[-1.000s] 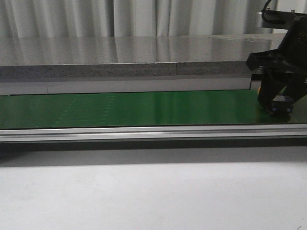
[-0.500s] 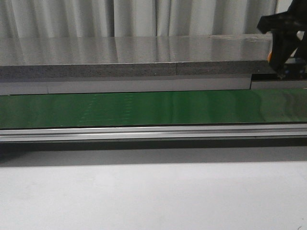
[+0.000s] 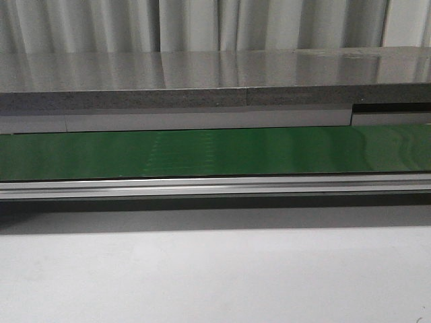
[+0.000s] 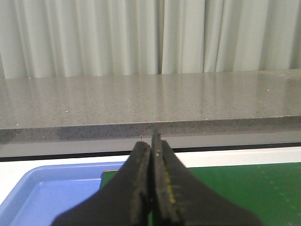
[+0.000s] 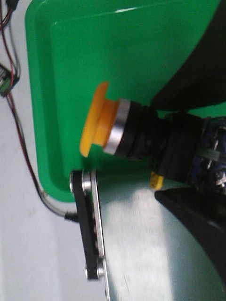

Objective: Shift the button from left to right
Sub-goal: 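Close the right gripper on the button and lift it off the belt, then carry the button with the right gripper and release it in the green tray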

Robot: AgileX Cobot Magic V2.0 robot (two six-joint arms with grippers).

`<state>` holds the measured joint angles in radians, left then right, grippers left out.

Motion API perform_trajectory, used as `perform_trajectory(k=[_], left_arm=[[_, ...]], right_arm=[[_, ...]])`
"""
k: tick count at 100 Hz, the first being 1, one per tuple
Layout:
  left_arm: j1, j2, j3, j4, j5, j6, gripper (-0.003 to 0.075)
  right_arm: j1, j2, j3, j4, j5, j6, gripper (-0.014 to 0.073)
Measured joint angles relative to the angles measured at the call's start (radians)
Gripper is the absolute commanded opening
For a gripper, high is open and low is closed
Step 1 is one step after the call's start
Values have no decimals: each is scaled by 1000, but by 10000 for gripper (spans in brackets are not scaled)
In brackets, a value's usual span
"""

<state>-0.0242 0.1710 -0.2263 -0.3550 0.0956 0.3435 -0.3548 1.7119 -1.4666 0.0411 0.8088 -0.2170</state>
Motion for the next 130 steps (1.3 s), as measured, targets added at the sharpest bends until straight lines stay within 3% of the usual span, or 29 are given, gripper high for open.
perform_trajectory(k=[29,60,107,119,130], left_arm=[[0,0,0,0,0,0,-20],[0,0,0,0,0,0,-20],[0,0,0,0,0,0,-20],[0,0,0,0,0,0,-20],[0,0,0,0,0,0,-20]], right_arm=[[-84,120,0,-2,-2,-74,236],[-88,248,-2,-2,-28,-185,236],[-88,305,-4,12,-16,-201,241],[-88,316,-4,12,-5,-201,313],[-88,316,-4,12,-3,-201,452]])
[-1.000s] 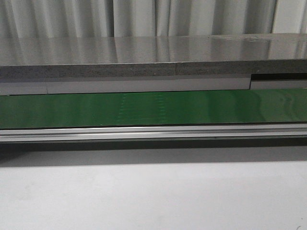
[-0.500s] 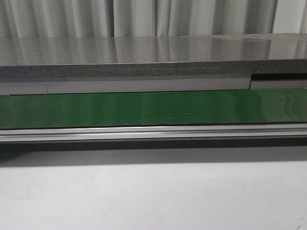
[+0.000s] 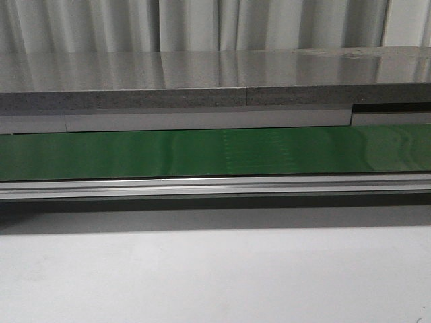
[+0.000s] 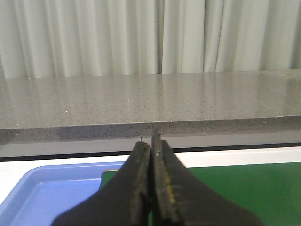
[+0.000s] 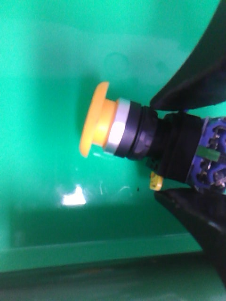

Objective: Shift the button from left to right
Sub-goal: 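Carry the button with the right gripper and release it in the green tray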

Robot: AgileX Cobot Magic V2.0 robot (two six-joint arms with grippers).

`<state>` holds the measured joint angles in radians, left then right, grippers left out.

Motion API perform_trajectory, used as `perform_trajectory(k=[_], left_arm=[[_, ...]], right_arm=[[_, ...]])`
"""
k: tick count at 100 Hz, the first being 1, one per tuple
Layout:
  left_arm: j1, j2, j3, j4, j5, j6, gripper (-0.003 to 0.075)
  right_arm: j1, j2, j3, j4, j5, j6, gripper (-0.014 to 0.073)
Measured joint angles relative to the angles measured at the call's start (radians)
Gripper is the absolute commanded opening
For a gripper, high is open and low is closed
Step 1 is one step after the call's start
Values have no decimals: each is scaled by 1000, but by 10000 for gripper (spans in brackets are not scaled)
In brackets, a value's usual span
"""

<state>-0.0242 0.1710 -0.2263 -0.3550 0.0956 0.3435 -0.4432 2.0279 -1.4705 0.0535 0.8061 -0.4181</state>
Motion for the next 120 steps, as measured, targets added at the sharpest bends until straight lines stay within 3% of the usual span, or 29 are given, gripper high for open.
perform_trajectory(k=[8,45,73,120], left_arm=[[0,0,0,0,0,0,-20],[0,0,0,0,0,0,-20],[0,0,0,0,0,0,-20],[0,0,0,0,0,0,-20]], right_arm=[[0,0,0,2,0,0,517],[-2,-8,-23,-40,8,62,519],[9,-145,-28,-31,-53,123,519],[253,-352,-28,81,-130,131,519]])
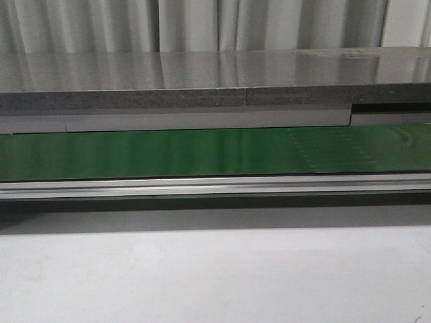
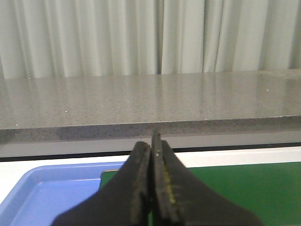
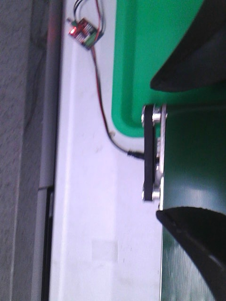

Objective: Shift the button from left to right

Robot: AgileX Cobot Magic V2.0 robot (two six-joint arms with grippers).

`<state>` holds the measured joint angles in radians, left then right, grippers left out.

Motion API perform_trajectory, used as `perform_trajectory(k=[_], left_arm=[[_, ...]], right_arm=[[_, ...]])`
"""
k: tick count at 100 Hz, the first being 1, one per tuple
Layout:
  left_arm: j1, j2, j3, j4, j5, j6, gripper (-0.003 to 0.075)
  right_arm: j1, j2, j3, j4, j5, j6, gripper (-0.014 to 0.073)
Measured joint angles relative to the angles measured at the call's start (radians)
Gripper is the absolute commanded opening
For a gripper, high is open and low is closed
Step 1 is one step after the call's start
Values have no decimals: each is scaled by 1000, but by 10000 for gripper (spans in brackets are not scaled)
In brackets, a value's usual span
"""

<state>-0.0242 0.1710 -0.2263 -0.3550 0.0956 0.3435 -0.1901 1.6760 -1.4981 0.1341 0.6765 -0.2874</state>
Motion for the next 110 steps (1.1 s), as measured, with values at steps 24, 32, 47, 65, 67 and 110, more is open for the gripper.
perform_trajectory(k=[24,32,47,65,67,110], left_arm=[[0,0,0,0,0,0,-20],[0,0,0,0,0,0,-20],[0,0,0,0,0,0,-20],[0,0,0,0,0,0,-20],[0,0,0,0,0,0,-20],[0,0,0,0,0,0,-20]], right_arm=[[143,-103,62,47,-53,0,519],[183,-154,126,59,-95,0,519],[230,-289,286,69,-205,0,519],[242,-478,519,76,-362,0,519],[242,-502,545,76,-376,0,519],[242,-1032,982,80,-532,0,519]])
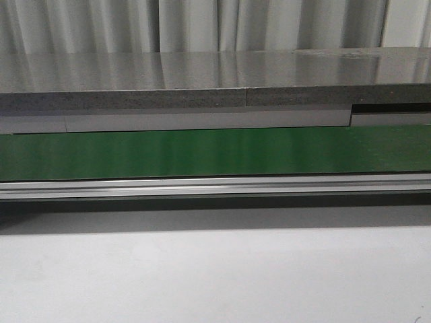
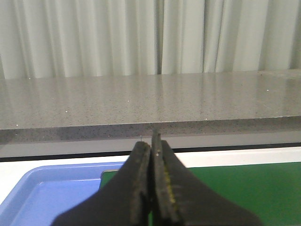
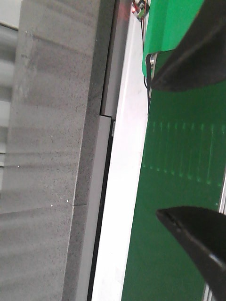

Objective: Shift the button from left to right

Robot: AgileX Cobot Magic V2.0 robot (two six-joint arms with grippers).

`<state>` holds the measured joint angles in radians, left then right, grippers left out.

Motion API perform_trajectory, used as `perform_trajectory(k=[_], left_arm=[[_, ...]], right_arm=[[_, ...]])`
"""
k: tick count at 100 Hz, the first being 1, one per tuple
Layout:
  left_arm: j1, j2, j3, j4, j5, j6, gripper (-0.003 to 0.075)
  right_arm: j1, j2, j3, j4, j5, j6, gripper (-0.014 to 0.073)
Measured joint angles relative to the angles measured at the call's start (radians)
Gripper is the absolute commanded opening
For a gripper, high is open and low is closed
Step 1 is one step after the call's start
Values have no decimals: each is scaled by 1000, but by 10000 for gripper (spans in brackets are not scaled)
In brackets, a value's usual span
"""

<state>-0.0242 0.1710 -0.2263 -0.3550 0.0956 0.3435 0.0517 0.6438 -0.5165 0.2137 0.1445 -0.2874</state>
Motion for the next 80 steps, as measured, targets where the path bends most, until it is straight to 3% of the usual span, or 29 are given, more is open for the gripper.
perform_trajectory(k=[28,52,64,80], left_arm=[[0,0,0,0,0,0,-20],[0,0,0,0,0,0,-20],[0,0,0,0,0,0,-20],[0,0,0,0,0,0,-20]], right_arm=[[0,-304,163,18,-4,0,519],[0,-374,208,20,-4,0,510],[0,-375,208,20,-4,0,392],[0,-375,208,22,-4,0,117]])
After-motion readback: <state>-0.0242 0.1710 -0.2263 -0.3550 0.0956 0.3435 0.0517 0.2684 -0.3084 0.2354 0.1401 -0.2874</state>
